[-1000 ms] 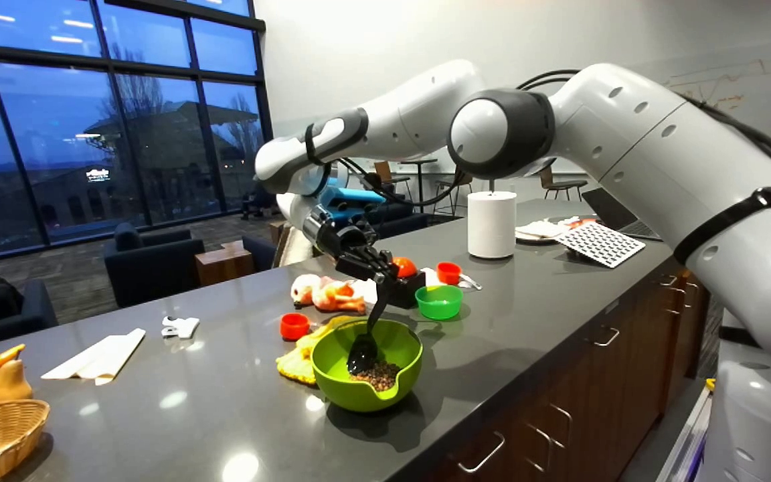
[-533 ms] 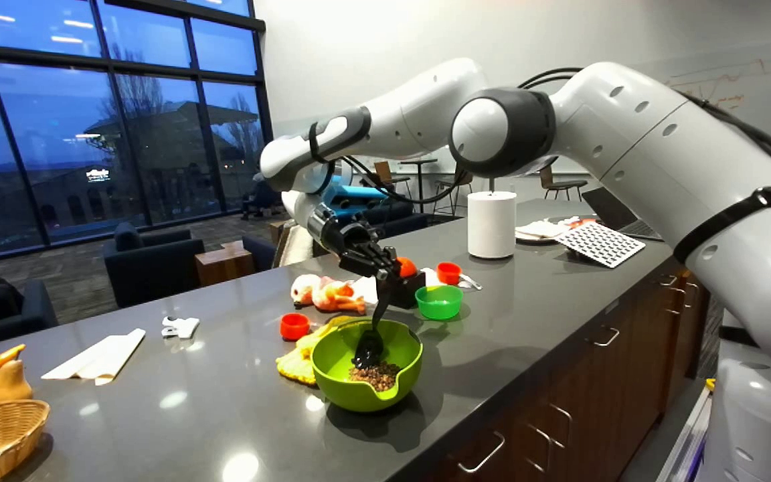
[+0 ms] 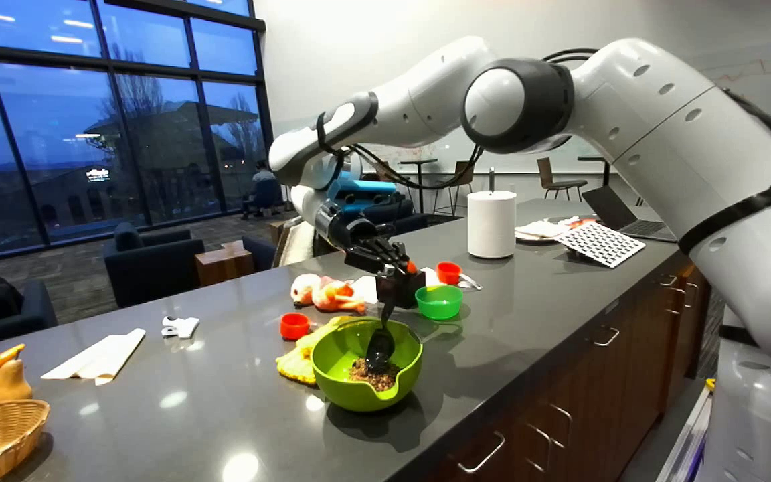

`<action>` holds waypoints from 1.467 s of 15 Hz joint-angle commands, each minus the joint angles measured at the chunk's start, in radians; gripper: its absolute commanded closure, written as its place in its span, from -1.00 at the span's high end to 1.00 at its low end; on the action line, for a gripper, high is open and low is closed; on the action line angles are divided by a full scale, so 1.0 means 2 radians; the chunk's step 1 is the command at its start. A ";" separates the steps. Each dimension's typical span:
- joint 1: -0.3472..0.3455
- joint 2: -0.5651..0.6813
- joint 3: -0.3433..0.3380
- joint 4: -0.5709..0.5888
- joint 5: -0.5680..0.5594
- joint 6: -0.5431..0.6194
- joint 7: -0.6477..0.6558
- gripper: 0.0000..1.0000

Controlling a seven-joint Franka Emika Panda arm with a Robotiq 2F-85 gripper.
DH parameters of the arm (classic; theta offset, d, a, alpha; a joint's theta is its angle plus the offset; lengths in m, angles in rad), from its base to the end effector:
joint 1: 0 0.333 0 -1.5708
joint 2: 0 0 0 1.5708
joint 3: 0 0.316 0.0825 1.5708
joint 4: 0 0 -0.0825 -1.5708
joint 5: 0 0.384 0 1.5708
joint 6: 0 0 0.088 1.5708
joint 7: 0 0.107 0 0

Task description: Use the black spoon to stir in the green bowl

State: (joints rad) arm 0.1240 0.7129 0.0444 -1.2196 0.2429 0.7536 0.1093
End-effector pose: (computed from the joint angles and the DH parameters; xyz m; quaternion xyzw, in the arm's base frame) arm 0.5811 0.1255 0.3422 -0.8224 -0.0553 0.5635 0.0555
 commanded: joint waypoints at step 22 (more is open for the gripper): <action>0.028 -0.048 0.031 -0.088 -0.028 0.081 -0.040 -0.98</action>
State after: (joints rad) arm 0.1735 0.5607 0.0980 -1.4953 0.2229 0.9496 0.0616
